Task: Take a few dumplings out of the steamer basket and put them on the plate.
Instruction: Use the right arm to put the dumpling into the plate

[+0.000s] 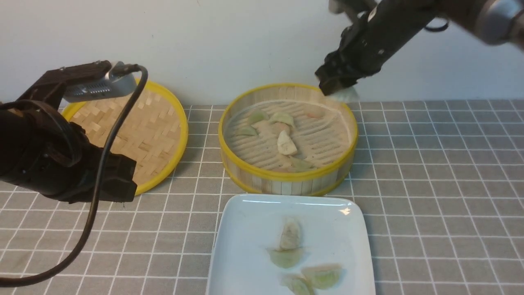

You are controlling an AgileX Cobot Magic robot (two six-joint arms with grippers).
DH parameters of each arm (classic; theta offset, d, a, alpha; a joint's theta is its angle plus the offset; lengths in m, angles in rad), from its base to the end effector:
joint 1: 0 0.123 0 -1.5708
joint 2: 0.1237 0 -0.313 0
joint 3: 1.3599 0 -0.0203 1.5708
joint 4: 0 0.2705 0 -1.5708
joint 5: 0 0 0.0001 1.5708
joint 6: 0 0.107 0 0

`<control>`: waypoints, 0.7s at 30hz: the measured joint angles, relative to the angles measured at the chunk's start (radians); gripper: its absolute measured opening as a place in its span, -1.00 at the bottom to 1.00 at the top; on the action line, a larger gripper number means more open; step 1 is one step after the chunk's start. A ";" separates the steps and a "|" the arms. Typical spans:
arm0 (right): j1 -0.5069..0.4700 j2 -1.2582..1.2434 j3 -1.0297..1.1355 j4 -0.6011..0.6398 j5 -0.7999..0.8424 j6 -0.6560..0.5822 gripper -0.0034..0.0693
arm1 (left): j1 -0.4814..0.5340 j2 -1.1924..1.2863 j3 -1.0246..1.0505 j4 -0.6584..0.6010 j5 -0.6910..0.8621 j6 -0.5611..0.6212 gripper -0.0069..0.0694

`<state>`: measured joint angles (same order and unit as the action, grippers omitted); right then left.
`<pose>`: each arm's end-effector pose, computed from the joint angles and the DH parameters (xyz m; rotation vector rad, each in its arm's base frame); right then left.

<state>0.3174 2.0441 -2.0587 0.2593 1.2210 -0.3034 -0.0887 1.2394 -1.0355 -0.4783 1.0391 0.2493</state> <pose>0.4568 0.1772 0.3366 -0.7738 2.5572 0.3589 0.2460 -0.0645 0.3303 0.2368 2.6305 -0.5754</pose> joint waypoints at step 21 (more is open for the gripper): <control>0.193 -0.376 0.882 0.116 -0.185 0.083 -0.27 | -0.190 0.542 -0.603 0.046 -0.011 0.085 -0.83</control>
<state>0.5108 1.6676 -1.1764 0.3751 1.0363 -0.2207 -0.2791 1.7817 -1.6383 -0.4325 1.0283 0.3344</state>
